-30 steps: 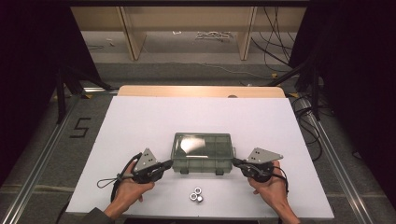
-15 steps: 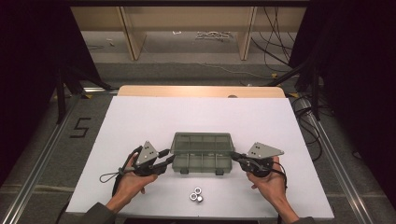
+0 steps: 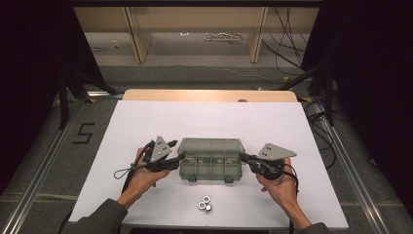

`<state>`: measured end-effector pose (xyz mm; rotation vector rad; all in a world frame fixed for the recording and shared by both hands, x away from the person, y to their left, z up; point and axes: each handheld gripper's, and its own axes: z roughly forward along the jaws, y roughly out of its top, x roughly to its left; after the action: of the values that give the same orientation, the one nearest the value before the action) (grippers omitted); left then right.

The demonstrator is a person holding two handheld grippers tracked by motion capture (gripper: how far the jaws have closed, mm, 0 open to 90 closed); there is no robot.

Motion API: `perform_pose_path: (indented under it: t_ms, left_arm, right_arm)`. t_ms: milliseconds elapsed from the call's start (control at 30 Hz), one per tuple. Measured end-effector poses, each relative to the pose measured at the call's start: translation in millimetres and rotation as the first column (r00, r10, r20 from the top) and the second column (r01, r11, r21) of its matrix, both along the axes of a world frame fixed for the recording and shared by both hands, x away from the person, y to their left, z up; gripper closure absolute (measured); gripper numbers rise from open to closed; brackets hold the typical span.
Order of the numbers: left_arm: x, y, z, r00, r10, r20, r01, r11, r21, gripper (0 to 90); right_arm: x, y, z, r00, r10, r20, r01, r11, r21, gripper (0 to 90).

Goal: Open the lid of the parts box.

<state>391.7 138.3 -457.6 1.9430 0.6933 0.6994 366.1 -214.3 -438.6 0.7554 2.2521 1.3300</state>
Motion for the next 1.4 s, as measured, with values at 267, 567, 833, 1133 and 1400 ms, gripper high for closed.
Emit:
perform_pose_path:
  t_ms: [267, 567, 833, 1133, 1400]
  left_arm:
    - [10.9, -3.1, 0.4, 0.9998, -0.017, 0.002, 0.017, 0.9998, 0.004, 45.8]
    - [22.6, -6.7, -1.8, 0.9995, -0.031, -0.001, 0.031, 0.9995, 0.003, 42.1]
    - [30.4, -9.5, -3.7, 0.9984, -0.056, -0.007, 0.056, 0.9984, 0.006, 49.4]
    - [40.2, -5.6, -10.1, 0.9968, -0.076, -0.023, 0.076, 0.9970, 0.009, 54.5]
    - [45.2, -4.5, -8.5, 0.9970, -0.076, -0.014, 0.076, 0.9970, 0.010, 62.4]
  right_arm:
    - [4.9, -0.9, 3.9, 0.9999, -0.007, 0.014, 0.007, 1.000, 0.011, 90.0]
    - [10.6, -0.8, 6.6, 0.9998, -0.017, 0.010, 0.016, 0.999, 0.031, 90.0]
    - [15.7, -0.5, 9.9, 0.9996, -0.022, 0.019, 0.021, 0.999, 0.036, 90.0]
    - [19.3, -0.4, 11.0, 0.9991, -0.028, 0.031, 0.027, 0.999, 0.046, 89.4]
    - [21.6, 0.1, 11.0, 0.9994, -0.032, 0.016, 0.031, 0.998, 0.052, 87.1]
